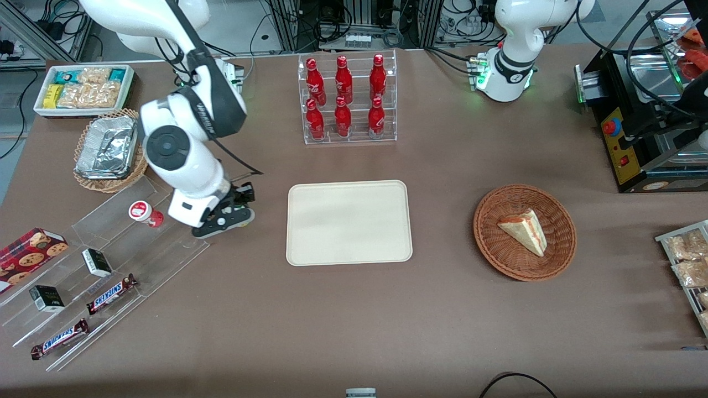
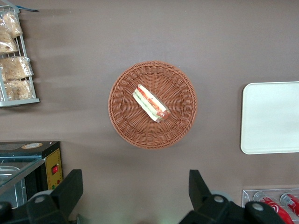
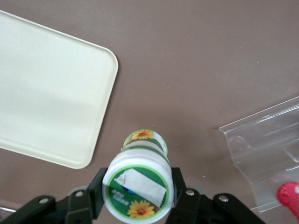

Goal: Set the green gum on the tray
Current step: 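Lift the gum jar off the stand and carry it over the cream tray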

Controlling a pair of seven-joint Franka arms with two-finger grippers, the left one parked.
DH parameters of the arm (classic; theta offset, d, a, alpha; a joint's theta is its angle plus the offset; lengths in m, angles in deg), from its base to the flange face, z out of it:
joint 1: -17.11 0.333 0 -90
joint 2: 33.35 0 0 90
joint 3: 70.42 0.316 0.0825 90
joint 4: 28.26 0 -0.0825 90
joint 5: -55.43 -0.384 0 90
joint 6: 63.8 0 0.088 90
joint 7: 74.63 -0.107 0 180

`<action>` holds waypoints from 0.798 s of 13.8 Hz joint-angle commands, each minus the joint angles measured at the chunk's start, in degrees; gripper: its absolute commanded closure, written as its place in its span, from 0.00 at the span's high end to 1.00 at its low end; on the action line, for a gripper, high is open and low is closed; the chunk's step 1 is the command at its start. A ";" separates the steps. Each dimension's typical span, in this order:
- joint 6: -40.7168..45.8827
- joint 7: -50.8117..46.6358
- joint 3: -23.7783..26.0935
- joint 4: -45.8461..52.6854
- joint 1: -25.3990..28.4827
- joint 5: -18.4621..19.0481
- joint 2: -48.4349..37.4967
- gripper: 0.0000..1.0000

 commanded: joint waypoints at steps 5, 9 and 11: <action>0.86 -9.50 -0.44 5.74 4.31 -4.30 6.00 0.00; 0.68 -14.24 -0.44 11.00 7.21 -5.97 11.26 0.00; -0.02 -17.49 -0.44 13.81 8.88 -6.06 14.07 0.00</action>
